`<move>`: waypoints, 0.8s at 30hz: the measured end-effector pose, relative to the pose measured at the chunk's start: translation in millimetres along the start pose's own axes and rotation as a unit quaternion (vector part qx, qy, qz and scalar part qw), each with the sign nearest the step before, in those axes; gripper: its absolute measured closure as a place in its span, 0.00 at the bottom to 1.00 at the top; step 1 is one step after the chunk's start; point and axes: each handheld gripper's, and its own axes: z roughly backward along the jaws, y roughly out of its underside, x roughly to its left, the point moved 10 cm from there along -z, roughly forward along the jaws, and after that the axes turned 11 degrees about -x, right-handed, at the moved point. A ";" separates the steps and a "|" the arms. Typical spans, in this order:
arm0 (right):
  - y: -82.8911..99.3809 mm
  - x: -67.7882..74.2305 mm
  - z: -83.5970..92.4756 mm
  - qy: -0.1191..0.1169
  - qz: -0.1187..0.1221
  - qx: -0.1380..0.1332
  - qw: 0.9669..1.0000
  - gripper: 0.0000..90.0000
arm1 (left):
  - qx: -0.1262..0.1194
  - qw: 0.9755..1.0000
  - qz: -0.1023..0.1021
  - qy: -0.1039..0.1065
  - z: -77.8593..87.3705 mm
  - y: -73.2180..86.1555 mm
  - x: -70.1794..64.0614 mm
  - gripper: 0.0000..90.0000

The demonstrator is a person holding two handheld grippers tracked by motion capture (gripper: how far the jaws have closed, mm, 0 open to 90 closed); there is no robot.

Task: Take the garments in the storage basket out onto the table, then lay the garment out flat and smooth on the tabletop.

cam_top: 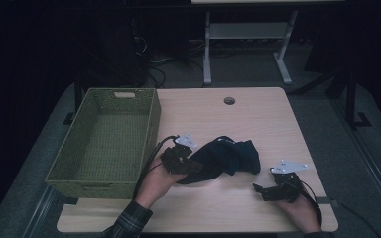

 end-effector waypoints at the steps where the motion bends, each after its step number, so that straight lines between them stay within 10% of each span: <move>1: 0.0 0.0 0.0 0.000 0.000 0.000 1.000 0.11 | -0.001 1.000 -0.002 -0.005 -4.1 0.6 -0.7 1.00; 24: -1.1 2.4 1.9 -0.002 0.002 0.008 1.000 0.17 | 0.067 0.997 -0.021 -0.031 -55.6 37.1 2.7 1.00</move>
